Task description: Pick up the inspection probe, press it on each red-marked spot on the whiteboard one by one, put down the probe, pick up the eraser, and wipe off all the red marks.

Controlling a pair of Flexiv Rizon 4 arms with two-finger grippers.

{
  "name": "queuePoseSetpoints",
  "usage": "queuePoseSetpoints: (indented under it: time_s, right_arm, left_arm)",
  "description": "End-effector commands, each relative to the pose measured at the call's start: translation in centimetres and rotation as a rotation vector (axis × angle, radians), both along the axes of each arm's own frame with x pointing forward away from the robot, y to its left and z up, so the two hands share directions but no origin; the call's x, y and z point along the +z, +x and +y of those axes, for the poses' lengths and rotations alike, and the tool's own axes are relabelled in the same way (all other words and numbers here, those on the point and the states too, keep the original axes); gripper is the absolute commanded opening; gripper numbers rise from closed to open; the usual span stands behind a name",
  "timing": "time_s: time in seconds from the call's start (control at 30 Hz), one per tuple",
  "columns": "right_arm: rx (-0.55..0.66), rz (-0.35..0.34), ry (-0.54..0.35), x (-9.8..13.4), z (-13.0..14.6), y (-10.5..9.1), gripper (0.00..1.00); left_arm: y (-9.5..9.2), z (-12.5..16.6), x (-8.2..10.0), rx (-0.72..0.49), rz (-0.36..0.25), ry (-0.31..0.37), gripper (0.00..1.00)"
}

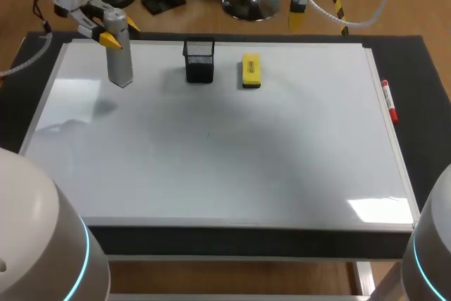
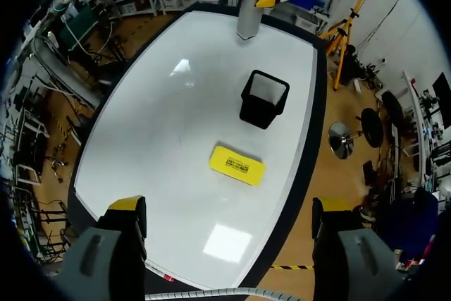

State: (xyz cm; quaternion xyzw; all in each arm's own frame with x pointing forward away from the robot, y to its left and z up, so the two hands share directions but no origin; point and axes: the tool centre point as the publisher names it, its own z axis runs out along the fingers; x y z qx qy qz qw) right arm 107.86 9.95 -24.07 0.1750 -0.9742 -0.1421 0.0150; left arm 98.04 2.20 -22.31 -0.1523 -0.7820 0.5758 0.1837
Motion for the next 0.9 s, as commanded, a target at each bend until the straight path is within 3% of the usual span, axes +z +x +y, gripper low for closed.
queuePoseSetpoints:
  time_s: [0.03, 0.43, 0.9]
  right_arm:
    - [0.002, 0.005, -0.006, 0.2, 0.0, 0.2, 1.0]
    - [0.002, 0.005, -0.006, 0.2, 0.0, 0.2, 1.0]
    - [0.002, 0.005, -0.006, 0.2, 0.0, 0.2, 1.0]
  left_arm:
    - [-2.3, -0.8, 1.6, 0.181, -0.065, 0.034, 0.0]
    - [-1.1, -3.0, 4.7, 0.411, -0.115, 0.06, 0.0]
    - [1.6, -5.4, 6.9, 0.617, -0.162, -0.016, 0.0]
